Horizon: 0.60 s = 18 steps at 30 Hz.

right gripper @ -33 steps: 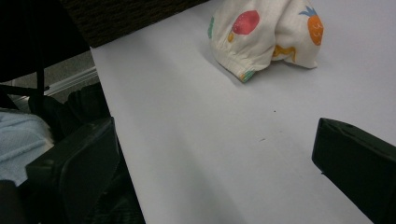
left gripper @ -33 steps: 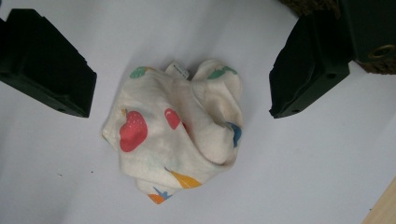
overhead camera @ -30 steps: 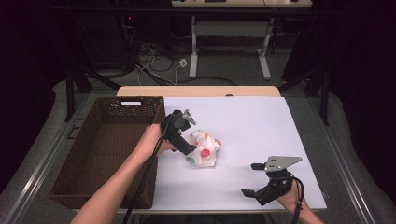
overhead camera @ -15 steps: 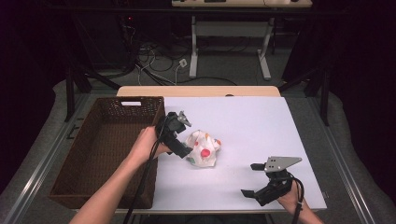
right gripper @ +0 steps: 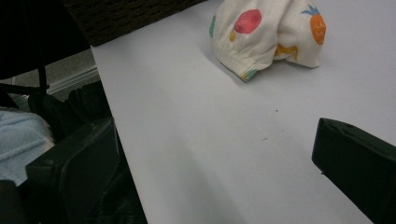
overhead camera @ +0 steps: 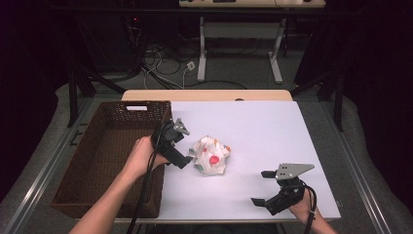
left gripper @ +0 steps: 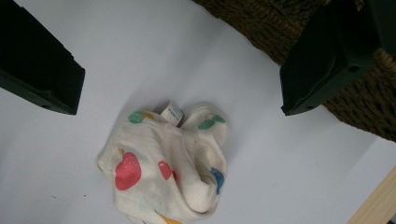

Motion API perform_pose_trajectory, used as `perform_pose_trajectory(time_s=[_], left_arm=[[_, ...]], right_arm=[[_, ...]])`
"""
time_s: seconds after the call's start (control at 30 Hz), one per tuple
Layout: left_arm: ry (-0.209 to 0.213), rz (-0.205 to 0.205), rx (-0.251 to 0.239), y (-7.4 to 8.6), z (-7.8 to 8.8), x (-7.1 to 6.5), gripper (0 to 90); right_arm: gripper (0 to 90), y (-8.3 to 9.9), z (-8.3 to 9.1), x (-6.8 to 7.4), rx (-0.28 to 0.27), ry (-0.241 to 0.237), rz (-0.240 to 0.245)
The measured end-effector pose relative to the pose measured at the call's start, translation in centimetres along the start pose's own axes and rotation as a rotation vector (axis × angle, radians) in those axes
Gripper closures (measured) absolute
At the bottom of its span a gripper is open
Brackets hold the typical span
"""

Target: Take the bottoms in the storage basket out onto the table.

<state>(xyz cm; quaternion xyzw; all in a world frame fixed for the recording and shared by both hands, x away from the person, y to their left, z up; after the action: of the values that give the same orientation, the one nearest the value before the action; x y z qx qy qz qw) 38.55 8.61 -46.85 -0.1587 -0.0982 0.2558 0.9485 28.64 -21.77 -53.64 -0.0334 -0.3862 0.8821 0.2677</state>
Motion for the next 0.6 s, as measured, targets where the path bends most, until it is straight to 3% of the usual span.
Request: perform_pose_trajectory(time_s=[0.6], left_arm=[[-0.031,0.032,-0.018,2.8,1.4,-0.4,0.0]], right_arm=[[0.2,0.0,0.0,0.0,0.004,0.003,0.0]])
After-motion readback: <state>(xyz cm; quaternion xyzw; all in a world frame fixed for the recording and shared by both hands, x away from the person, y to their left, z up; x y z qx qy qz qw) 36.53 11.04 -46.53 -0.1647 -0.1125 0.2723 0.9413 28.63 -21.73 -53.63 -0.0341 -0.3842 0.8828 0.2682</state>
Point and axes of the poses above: each handheld gripper's, and its own axes: z roughly backward along the jaws, y roughly out of its underside, x roughly to its left, the point moved 5 cm from there along -z, roughly forward along the jaws, and after that the axes turned 11 degrees about x, right-handed, at the moved point
